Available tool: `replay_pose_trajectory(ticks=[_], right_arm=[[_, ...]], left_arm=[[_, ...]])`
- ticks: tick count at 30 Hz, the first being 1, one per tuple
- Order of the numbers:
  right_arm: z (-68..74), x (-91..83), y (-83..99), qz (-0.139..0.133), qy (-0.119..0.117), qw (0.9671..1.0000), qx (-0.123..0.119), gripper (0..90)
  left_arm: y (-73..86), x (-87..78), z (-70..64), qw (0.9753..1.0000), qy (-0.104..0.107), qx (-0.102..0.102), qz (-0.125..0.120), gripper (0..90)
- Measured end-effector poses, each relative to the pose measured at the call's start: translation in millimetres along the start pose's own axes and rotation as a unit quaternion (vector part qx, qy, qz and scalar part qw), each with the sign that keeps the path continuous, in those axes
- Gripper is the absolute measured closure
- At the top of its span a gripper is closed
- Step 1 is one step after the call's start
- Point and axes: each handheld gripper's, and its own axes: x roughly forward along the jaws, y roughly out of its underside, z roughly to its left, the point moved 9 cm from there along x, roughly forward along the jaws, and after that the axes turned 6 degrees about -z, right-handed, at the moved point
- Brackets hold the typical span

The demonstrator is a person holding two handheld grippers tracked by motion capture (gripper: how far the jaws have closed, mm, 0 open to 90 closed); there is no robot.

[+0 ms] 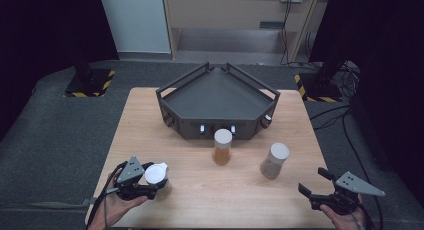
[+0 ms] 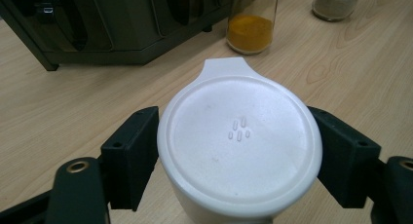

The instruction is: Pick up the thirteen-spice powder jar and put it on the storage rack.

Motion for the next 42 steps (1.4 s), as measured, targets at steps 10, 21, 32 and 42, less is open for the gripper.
replay_pose_trajectory(ticks=[10, 21, 32, 42], right_arm=[[0.1, 0.0, 0.0, 0.000, -0.001, 1.0000, 0.000, 5.0], [0.5, 0.6, -0.1, 0.000, -0.002, 1.0000, -0.001, 5.0], [0.3, 0.4, 0.0, 0.000, -0.002, 1.0000, -0.001, 5.0], [0.3, 0.6, 0.0, 0.000, -0.002, 1.0000, 0.000, 5.0]], left_arm=[[0.1, -0.5, -1.3, 1.0000, 0.000, 0.001, -0.005, 29.7], [-2.6, 0.7, -0.6, 1.0000, 0.004, 0.008, -0.001, 29.9], [-7.6, 1.2, 1.1, 0.9997, 0.011, 0.020, 0.002, 30.0], [-26.6, -2.3, 4.9, 0.9991, 0.025, 0.033, -0.003, 30.0]])
